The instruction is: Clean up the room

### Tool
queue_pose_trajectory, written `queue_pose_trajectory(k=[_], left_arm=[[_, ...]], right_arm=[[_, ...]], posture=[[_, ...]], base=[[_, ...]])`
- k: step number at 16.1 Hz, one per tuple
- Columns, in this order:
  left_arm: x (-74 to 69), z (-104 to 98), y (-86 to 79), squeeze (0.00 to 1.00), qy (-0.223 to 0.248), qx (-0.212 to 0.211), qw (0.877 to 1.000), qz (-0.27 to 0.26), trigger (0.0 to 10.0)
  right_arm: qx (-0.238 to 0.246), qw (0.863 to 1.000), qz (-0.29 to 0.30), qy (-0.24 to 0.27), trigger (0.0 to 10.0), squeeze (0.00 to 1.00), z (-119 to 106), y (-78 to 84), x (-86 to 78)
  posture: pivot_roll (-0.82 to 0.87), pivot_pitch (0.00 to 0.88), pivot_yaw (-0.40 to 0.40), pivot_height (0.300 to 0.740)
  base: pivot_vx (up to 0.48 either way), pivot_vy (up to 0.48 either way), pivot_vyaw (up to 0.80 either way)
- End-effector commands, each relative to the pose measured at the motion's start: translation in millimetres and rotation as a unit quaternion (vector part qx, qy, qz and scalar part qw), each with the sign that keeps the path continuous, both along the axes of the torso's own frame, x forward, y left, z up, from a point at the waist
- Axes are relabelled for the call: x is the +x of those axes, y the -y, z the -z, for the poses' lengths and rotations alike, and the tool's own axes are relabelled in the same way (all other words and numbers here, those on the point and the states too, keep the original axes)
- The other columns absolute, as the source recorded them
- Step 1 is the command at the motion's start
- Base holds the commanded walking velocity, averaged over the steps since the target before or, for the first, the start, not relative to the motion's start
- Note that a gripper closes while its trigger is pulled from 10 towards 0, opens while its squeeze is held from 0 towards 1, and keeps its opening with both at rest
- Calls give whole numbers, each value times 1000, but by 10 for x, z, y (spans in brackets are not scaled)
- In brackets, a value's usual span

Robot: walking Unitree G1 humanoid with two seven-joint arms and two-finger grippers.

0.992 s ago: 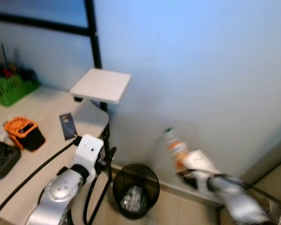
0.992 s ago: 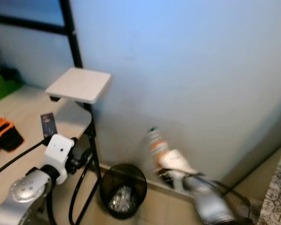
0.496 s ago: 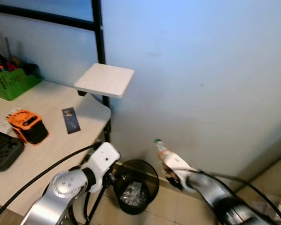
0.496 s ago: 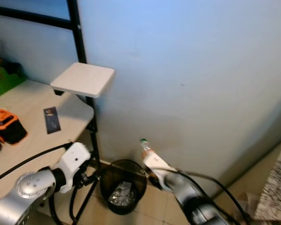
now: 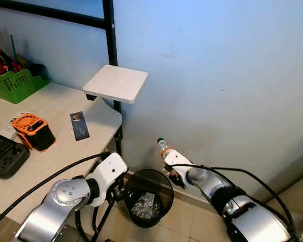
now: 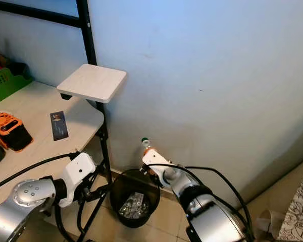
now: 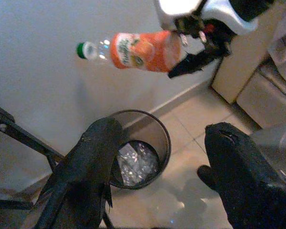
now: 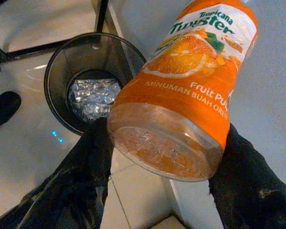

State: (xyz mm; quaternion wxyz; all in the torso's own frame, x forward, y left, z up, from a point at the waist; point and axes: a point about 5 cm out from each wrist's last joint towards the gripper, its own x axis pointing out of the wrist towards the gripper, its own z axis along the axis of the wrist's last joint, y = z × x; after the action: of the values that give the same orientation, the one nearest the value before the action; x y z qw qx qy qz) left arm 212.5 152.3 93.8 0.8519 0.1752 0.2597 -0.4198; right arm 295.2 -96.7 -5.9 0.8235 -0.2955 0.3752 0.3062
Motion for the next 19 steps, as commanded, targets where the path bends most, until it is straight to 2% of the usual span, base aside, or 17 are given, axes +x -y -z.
queue_pose_trajectory(k=[1,4,6,7,8,9,13,17,18,19], left_arm=[[-1,-42,25,0,5,0,1000,13,10000],[12,-45,-11,0,4,9,1000,15,10000],[12,-48,-21,0,3,11,1000,15,10000],[10,-47,-28,0,2,12,1000,14,10000],[10,-46,-31,0,2,12,1000,14,10000],[3,-42,-35,0,0,13,1000,15,10000],[5,-39,-44,0,-3,14,1000,16,10000],[25,-36,-53,0,-3,17,1000,15,10000],[31,-39,-55,0,0,14,1000,10,10000],[49,-40,-46,0,6,6,1000,-12,10000]], right_arm=[[-8,1000,-2,-1,10000,0,-28,-10,31],[-5,999,-27,-30,10000,0,-26,-91,7],[-10,998,-40,-45,10000,51,4,-108,-32],[-11,998,-41,-46,10000,718,9,-112,-37],[-9,998,-40,-47,10000,718,8,-113,-37],[0,998,-40,-54,10000,1000,14,-128,-50],[42,996,-25,-76,10000,1000,32,-194,-93],[65,994,-9,-85,10000,1000,68,-166,-128],[86,992,5,-88,10000,1000,64,-166,-128],[135,987,33,-85,10000,1000,41,-132,-107]], posture=[[-41,28,-47,740],[-35,37,-56,740],[-34,37,-59,740],[-33,38,-62,740],[-32,36,-64,740],[-33,35,-63,740],[-33,31,-58,740],[-35,23,-53,740],[-38,16,-53,740],[-43,4,-52,740]], base=[[0,0,0],[0,0,0],[0,0,0],[0,0,0],[0,0,0],[0,0,0],[0,0,0],[0,0,0],[0,0,0],[0,0,0]])
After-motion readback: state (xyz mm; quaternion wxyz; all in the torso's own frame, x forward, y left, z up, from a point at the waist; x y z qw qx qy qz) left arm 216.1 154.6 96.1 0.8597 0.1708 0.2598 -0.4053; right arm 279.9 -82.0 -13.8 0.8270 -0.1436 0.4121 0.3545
